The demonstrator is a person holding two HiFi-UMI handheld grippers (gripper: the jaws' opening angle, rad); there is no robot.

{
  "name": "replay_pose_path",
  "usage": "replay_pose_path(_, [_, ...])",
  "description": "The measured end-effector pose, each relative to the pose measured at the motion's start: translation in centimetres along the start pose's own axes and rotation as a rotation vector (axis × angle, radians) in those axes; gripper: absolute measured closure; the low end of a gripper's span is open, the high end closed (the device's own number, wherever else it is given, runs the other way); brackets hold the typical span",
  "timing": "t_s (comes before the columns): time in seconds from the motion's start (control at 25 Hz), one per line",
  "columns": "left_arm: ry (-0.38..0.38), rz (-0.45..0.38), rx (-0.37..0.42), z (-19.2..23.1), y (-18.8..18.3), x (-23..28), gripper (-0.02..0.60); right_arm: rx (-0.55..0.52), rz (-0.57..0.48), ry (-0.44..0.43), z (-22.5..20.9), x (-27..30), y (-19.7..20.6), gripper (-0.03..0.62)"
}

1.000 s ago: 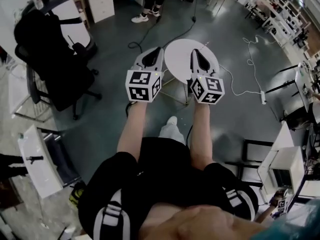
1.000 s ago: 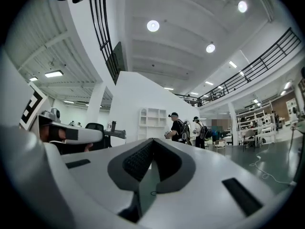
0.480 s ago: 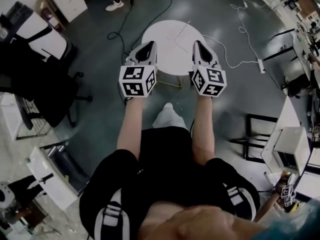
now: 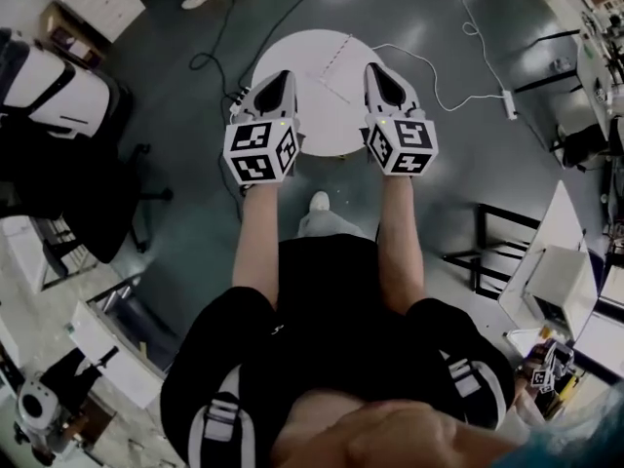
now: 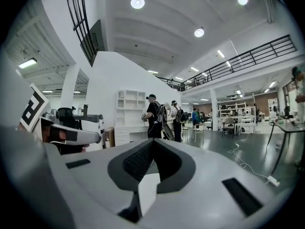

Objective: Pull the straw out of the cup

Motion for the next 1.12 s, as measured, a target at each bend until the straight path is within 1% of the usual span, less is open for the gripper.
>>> replay_pose_path(0.2, [0.040,-0.016,-0.010,-3.0,-1.5,4.1,0.572,-0.022,-0.010,0.028,-4.8,0.4,-2.3,0.579])
replay_pose_path(0.32, [0.041,-0.011,-0.002,-3.2,-1.0,5.6,0.572,-0.019,-0.016,0.008,-5.6,2.0,-1.8,0.577])
replay_pose_path(0.48, [0.006,0.015,0.013,-1.6,-0.6,7.2,0.572,0.001,0.011,-0.048,-5.2,5.3,-0.3,0.578])
replay_pose_path(0.64, [-0.032,0.034,-0.011,1.0,-0.6,8.5,0.572,0.010,0.030,-0.079,-4.7,7.8,0.2,0.579])
replay_pose_path(0.76, [-0.026,0.057,0.005,1.7,-0.6,10.5,0.572,0.037,0.033,-0.049,-6.2,9.4,0.5,0.578])
replay_pose_path(0.88, [0.001,0.077,0.032,2.4,-1.1,12.3,0.572,0.065,0.039,-0.013,-7.3,11.2,0.7,0.579])
replay_pose_path(1.0, [0.019,0.069,0.046,3.3,-2.4,13.8,0.572,0.074,0.018,-0.011,-7.3,13.2,0.1,0.577])
replay_pose_path(1.12, [0.027,0.088,0.057,4.5,-2.2,15.3,0.572,0.090,0.019,-0.015,-7.0,15.4,0.8,0.577])
Point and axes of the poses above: the fingertips, and each gripper's own axes: x forward along the fingers, z to its left, y out of its underside, the point moved 3 cm from there along -x, backward along the fingers, and after that the axes turned 10 degrees about -y, right-handed, at the moved point
